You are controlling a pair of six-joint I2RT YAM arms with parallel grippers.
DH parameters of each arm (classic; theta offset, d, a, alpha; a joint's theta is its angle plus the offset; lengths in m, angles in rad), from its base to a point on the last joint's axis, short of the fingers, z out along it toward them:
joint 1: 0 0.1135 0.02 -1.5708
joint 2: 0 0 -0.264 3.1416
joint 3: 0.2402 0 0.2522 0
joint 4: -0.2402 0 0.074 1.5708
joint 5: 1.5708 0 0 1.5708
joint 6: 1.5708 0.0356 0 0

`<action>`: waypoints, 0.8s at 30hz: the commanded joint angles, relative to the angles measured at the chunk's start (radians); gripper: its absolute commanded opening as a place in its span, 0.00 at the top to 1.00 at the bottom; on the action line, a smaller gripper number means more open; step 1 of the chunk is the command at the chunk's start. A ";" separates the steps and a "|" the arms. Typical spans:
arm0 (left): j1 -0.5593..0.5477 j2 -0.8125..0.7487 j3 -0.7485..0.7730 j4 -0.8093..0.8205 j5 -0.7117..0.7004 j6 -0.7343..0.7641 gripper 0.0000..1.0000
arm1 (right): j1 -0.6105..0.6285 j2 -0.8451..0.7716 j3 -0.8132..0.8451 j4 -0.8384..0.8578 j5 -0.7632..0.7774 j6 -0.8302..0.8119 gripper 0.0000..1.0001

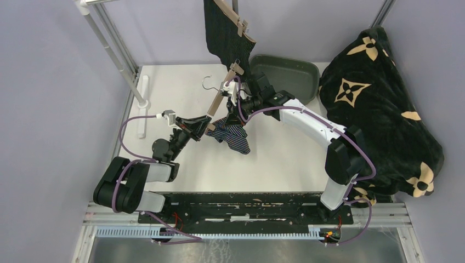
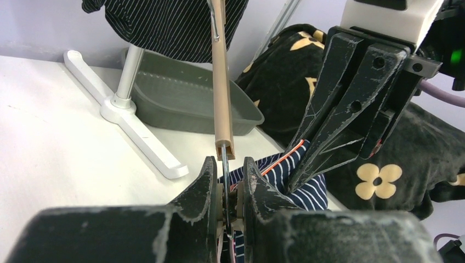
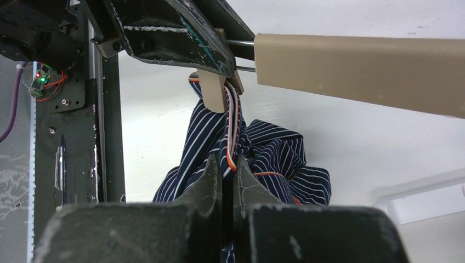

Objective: Clip the underwear to the hanger
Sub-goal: Clamp the underwear onto the hanger.

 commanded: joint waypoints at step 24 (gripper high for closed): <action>-0.007 0.019 0.047 0.206 -0.015 -0.032 0.97 | 0.003 -0.029 0.043 0.012 -0.034 -0.021 0.99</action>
